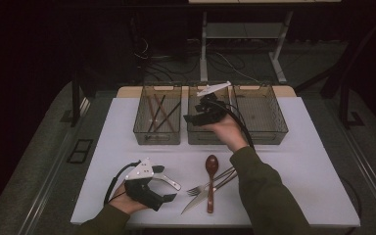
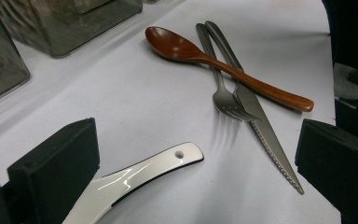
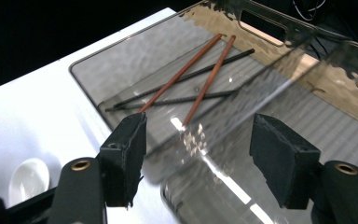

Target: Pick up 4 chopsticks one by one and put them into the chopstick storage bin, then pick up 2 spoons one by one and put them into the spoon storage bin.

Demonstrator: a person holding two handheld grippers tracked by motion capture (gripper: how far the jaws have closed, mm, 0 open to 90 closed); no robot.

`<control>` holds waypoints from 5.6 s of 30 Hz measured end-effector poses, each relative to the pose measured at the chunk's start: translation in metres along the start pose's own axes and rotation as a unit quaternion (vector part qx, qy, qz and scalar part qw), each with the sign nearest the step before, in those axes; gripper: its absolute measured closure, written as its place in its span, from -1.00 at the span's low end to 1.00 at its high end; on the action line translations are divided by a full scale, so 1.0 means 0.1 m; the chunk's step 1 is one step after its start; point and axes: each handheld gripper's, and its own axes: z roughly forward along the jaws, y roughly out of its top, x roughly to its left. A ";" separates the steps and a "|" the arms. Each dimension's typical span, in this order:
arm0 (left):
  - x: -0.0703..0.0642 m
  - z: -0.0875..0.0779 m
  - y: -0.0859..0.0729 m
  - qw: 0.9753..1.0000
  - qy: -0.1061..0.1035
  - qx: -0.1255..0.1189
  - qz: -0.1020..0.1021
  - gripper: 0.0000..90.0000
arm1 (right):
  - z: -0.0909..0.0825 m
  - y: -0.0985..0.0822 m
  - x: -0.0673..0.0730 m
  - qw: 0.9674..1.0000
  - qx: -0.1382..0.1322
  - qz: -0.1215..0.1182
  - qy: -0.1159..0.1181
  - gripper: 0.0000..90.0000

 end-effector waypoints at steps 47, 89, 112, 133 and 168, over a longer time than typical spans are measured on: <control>-0.01 0.00 -0.01 1.000 0.019 0.009 0.000 -1.00 | -1.40 -2.19 -0.13 0.999 -0.033 0.032 -0.017 -0.60; 0.24 0.06 0.07 0.995 -0.015 0.102 0.001 0.98 | -1.54 -2.34 -0.14 0.999 -0.032 0.026 -0.034 -0.60; 0.23 0.43 0.20 0.991 -0.016 0.131 0.025 0.98 | -1.51 -2.35 -0.15 0.999 -0.022 0.028 -0.039 -0.60; 0.47 0.03 0.22 0.997 0.032 0.064 -0.008 0.52 | -1.51 -2.33 -0.14 0.999 -0.027 0.026 -0.032 -0.60; 0.65 -0.20 -0.08 0.991 0.026 0.133 -0.018 0.65 | -1.47 -2.32 -0.10 0.999 -0.010 0.021 -0.026 -0.69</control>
